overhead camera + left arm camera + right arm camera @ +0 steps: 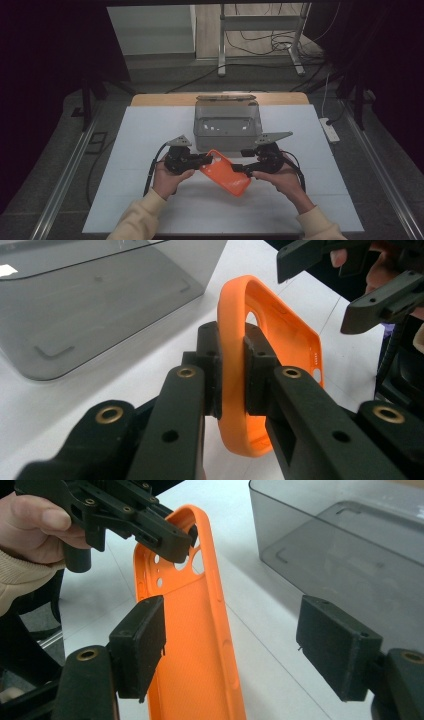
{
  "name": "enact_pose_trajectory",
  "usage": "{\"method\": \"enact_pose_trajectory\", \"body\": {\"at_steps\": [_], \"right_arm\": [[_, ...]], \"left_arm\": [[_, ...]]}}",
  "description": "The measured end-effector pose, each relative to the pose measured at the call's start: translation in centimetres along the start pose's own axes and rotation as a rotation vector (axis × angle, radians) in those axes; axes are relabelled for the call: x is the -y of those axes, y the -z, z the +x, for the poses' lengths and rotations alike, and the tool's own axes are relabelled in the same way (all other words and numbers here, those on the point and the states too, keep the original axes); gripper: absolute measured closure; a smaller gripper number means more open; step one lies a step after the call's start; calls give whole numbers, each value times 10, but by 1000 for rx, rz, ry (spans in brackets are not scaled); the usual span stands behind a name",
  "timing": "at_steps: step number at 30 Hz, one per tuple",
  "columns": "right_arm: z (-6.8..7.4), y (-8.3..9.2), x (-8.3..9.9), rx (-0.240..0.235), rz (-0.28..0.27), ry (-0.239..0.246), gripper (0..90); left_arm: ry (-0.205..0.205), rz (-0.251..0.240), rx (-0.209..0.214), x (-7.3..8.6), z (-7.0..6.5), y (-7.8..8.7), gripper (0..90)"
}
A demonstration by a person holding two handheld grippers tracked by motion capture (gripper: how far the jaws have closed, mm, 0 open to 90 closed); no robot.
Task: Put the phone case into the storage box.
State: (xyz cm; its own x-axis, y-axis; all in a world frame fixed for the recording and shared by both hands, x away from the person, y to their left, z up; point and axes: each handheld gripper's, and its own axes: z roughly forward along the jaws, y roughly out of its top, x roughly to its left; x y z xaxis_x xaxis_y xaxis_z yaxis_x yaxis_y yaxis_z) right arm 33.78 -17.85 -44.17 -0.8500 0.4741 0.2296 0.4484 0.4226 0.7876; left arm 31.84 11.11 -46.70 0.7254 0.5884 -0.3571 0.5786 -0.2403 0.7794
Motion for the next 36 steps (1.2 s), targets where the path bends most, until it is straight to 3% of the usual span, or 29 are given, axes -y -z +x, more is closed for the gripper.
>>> {"method": "enact_pose_trajectory", "body": {"at_steps": [36], "right_arm": [[-3,-21,8,-84,35,-56,330]], "left_arm": [[-14,-12,10,0,-2,0,813]]}}
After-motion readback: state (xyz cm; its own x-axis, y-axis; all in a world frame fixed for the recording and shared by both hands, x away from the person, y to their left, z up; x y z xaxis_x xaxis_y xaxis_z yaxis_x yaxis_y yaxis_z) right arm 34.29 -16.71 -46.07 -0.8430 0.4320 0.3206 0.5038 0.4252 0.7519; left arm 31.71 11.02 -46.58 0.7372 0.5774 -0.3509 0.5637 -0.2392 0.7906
